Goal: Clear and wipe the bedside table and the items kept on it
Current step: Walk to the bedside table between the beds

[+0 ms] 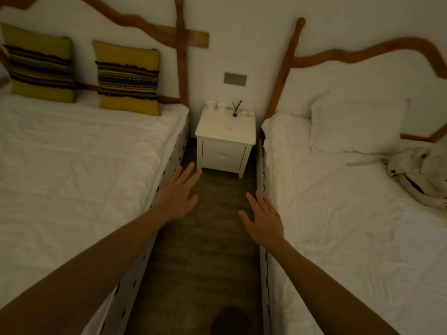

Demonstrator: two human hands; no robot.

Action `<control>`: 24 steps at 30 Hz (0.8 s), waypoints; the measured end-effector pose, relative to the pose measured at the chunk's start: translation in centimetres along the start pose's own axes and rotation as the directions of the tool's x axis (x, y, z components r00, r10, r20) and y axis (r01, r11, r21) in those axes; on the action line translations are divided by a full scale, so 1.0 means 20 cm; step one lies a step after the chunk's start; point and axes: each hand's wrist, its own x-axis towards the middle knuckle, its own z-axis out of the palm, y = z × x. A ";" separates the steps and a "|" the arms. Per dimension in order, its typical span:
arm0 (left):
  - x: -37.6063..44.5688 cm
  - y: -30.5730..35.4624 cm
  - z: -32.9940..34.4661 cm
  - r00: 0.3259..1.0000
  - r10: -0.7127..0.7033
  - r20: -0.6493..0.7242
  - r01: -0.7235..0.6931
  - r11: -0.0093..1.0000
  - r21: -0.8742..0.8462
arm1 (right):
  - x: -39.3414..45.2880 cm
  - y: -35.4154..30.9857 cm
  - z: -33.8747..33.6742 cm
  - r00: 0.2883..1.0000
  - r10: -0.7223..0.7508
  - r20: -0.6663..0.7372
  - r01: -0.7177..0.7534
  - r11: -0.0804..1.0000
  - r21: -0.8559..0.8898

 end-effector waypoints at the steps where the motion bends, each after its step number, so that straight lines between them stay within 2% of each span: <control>1: 0.10 -0.03 0.00 1.000 -0.002 0.003 0.002 1.000 -0.018 | 0.11 0.01 0.00 1.000 0.001 0.008 -0.001 1.000 -0.002; 7: 0.81 -0.24 0.05 1.000 -0.011 0.009 0.012 0.997 -0.079 | 0.90 0.07 -0.02 1.000 0.005 0.024 -0.005 1.000 0.026; 11: 1.28 -0.41 0.06 0.995 -0.084 0.049 0.086 0.995 -0.050 | 1.43 0.09 -0.06 0.995 0.052 0.081 -0.056 0.997 0.053; 18: 1.94 -0.66 -0.01 0.985 -0.171 0.027 0.173 0.978 -0.113 | 2.21 0.14 -0.16 0.995 0.011 0.097 -0.015 0.999 0.040; 24: 2.50 -0.92 -0.01 0.982 -0.170 0.078 0.175 0.983 -0.061 | 2.83 0.09 -0.15 0.992 -0.020 0.122 0.014 0.999 0.045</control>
